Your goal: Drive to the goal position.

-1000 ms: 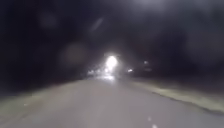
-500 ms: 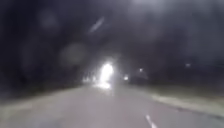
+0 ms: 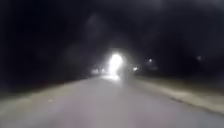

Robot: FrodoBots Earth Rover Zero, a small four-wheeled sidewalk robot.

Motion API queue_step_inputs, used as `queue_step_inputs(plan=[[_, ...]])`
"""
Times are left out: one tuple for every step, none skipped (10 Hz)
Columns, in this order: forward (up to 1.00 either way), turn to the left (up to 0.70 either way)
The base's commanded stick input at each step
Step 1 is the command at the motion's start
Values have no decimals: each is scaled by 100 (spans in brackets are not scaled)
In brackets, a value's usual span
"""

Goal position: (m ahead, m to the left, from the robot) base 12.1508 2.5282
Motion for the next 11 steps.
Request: queue_step_inputs(plan=[[100,15],[100,17],[100,19],[100,14],[100,11],[100,10],[100,8],[100,7],[100,6],[100,5],[100,2]])
